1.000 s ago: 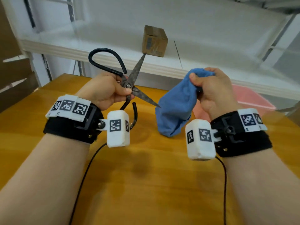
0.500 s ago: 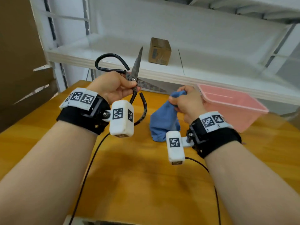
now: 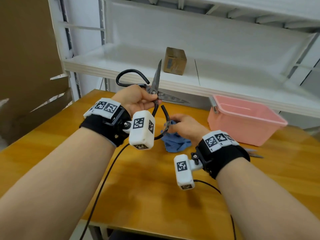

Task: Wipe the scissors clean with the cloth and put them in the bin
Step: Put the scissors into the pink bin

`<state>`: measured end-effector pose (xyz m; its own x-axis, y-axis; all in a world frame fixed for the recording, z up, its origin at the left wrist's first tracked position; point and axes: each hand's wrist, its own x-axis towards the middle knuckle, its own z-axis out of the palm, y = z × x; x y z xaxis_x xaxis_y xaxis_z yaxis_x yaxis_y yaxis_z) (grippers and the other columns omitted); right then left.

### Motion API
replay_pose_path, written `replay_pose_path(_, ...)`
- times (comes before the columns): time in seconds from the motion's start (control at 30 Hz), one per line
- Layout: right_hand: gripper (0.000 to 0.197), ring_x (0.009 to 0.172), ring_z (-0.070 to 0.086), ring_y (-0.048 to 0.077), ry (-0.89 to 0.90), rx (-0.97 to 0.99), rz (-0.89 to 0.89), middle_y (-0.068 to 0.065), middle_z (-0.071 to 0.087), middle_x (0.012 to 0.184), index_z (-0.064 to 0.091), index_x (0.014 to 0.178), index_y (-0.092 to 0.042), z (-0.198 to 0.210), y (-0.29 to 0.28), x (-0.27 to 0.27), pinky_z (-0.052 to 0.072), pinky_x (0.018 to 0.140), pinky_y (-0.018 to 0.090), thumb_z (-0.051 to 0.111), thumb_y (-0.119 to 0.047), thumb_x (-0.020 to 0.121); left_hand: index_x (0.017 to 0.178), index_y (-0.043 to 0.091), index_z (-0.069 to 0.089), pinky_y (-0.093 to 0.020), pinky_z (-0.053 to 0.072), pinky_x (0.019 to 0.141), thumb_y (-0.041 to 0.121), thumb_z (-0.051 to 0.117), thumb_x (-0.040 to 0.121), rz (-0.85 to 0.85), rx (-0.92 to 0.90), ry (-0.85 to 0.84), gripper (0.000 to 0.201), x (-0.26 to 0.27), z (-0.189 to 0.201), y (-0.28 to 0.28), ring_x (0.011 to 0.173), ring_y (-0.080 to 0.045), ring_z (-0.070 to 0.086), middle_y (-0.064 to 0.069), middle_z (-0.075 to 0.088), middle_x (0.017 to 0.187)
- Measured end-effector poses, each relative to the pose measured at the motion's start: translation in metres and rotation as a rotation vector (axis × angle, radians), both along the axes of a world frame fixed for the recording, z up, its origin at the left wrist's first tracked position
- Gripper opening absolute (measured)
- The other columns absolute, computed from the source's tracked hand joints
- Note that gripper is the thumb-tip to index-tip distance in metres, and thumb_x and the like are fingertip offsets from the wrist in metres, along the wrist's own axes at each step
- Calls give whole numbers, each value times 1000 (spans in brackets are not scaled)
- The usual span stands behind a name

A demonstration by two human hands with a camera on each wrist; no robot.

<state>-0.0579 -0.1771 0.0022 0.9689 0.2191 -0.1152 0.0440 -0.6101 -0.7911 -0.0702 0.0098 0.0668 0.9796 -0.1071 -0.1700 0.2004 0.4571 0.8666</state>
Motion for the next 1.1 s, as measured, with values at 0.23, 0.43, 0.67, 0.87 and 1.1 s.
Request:
replay_pose_path(0.23,22,99,65,12,-76,333,-36,-1,73,108,72,112,-14,30,-9,-17,47,83,29,60,-12,94,74,-3,62,-24,46,95,-3,53,94,13,133,187,22,7,-8,1,86,-15,54,-13,66,71)
replay_pose_path(0.43,22,72,57,14,-27,330,40,5,77,91,69,107,-16,28,-9,-13,43,66,31,67,-34,95,78,0,60,-22,48,71,2,52,96,-19,166,247,20,4,-3,-8,85,-14,55,-11,62,85)
replay_pose_path(0.67,23,47,48,3,-135,297,-176,-8,63,65,69,106,3,37,-21,-7,32,45,20,54,-14,102,133,-3,44,-47,40,106,4,56,93,-3,176,240,42,3,5,-19,130,-36,46,-21,43,138)
replay_pose_path(0.87,21,72,50,18,-188,175,-256,4,67,84,67,86,-22,57,-37,-8,32,53,25,54,-19,103,122,4,45,-46,48,81,18,57,97,185,236,223,31,8,10,-6,104,-31,59,-10,52,106)
replay_pose_path(1.1,21,55,43,7,-196,232,-370,0,63,75,68,88,-18,57,-42,-3,30,53,24,52,-17,102,119,11,63,-38,57,61,10,57,96,250,217,164,23,13,6,-9,80,-15,67,-1,66,96)
